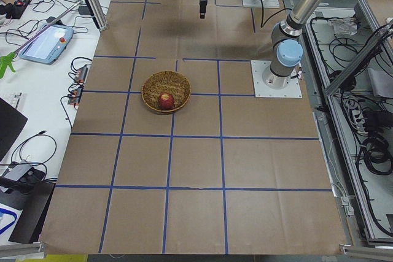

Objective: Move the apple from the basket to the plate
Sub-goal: 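Carry the apple to the white plate and lower it onto the apples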

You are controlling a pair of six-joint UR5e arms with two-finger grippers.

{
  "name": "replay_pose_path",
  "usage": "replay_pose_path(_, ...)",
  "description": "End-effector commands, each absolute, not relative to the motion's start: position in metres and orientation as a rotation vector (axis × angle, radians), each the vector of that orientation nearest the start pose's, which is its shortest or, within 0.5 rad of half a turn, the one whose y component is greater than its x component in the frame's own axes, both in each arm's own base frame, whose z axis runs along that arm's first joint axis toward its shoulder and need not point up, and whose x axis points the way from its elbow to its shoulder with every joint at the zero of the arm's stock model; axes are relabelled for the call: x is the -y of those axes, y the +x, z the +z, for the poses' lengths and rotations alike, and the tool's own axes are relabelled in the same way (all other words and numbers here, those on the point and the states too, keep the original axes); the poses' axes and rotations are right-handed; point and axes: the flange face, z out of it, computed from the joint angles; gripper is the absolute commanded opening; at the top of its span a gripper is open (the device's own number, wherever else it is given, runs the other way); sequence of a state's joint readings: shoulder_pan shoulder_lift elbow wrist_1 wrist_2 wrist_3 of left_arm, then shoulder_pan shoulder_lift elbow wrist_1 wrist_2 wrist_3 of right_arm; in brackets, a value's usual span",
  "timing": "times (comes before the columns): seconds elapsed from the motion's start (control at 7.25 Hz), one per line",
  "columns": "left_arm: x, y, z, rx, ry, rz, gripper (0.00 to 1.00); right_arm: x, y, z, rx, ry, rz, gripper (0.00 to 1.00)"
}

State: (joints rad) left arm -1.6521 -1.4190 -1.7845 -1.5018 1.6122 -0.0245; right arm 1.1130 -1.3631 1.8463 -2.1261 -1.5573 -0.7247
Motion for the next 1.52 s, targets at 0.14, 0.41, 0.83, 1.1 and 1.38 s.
replay_pose_path(0.14,0.416,-0.163,0.460,-3.099,0.088,-0.015,0.99,0.550,-0.140,0.280,-3.124,-0.430,-0.090,0.52)
replay_pose_path(0.41,0.416,-0.163,0.460,-3.099,0.088,-0.015,0.99,0.554,-0.142,0.268,-3.122,-0.430,-0.086,0.53)
replay_pose_path(0.83,0.416,-0.163,0.460,-3.099,0.088,-0.015,0.99,0.555,-0.142,0.261,-3.117,-0.436,-0.067,0.96)
replay_pose_path(1.1,0.416,-0.163,0.460,-3.099,0.088,-0.015,0.99,0.555,-0.144,0.264,-3.129,-0.430,-0.055,1.00)
replay_pose_path(1.38,0.416,-0.163,0.460,-3.099,0.088,-0.015,0.99,0.555,-0.139,0.294,-3.141,-0.425,-0.109,1.00)
